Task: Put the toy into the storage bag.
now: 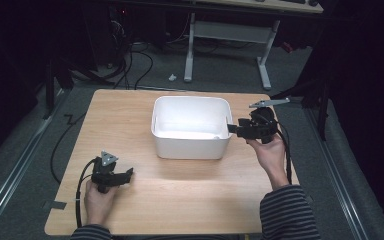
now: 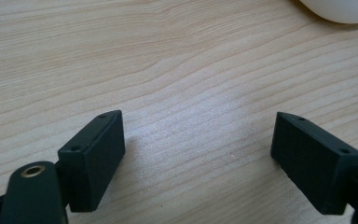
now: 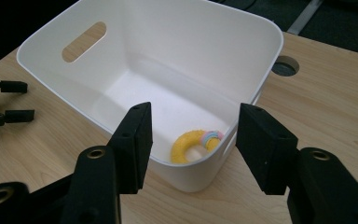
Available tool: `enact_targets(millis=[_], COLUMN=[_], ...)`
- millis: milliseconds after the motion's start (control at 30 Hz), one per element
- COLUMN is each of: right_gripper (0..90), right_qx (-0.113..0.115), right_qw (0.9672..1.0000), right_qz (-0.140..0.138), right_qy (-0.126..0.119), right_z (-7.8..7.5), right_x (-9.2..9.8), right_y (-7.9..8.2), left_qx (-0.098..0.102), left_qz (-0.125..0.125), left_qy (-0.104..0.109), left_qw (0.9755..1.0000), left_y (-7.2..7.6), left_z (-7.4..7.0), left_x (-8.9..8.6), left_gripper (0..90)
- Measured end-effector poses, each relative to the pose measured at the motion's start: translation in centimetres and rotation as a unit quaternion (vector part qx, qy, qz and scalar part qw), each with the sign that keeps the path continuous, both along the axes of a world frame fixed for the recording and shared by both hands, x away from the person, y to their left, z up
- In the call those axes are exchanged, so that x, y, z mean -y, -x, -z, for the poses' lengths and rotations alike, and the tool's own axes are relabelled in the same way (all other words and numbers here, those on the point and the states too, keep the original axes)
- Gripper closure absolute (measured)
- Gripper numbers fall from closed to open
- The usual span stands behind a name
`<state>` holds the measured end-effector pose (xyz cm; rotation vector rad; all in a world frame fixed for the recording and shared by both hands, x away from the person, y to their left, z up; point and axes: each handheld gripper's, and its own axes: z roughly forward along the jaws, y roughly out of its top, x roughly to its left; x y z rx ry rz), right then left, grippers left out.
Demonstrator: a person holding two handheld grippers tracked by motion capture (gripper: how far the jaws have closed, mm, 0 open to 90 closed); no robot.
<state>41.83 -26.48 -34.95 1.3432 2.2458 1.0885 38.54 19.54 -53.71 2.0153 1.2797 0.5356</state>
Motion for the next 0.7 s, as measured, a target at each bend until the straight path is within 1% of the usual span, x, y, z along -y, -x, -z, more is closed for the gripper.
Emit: enact_targets(millis=[167, 233, 367, 500, 567, 633, 700], right_gripper=[46.3, 46.3, 46.3, 46.3, 46.2, 46.3, 46.2], right_qx=[0.009, 0.009, 0.015, 0.018, 0.016, 0.021, 0.022], right_qw=[0.9999, 0.9999, 0.9998, 0.9996, 0.9996, 0.9994, 0.9994], right_qz=[0.004, 0.006, 0.01, 0.02, 0.023, 0.027, 0.027], right_qy=[-0.002, -0.001, -0.004, -0.007, -0.002, 0.002, -0.005], right_z=[-0.4, -0.5, -0.5, -0.3, -0.2, -0.2, -0.1], right_x=[0.8, 1.1, 1.8, 2.7, 3.1, 3.4, 3.8], right_y=[0.9, 1.2, 1.8, 2.4, 2.7, 3.0, 3.3], left_qx=[0.0, 0.0, 0.0, 0.0, 0.0, 0.0, 0.0], left_qz=[0.0, 0.0, 0.0, 0.0, 0.0, 0.0, 0.0], left_qy=[0.0, 0.0, 0.0, 0.0, 0.0, 0.0, 0.0], left_qw=[1.0, 1.0, 1.0, 1.0, 1.0, 1.0, 1.0], left_y=[0.0, 0.0, 0.0, 0.0, 0.0, 0.0, 0.0], left_z=[0.0, 0.0, 0.0, 0.0, 0.0, 0.0, 0.0], left_x=[0.0, 0.0, 0.0, 0.0, 0.0, 0.0, 0.0], left_gripper=[18.0, 18.0, 18.0, 18.0, 18.0, 18.0, 18.0])
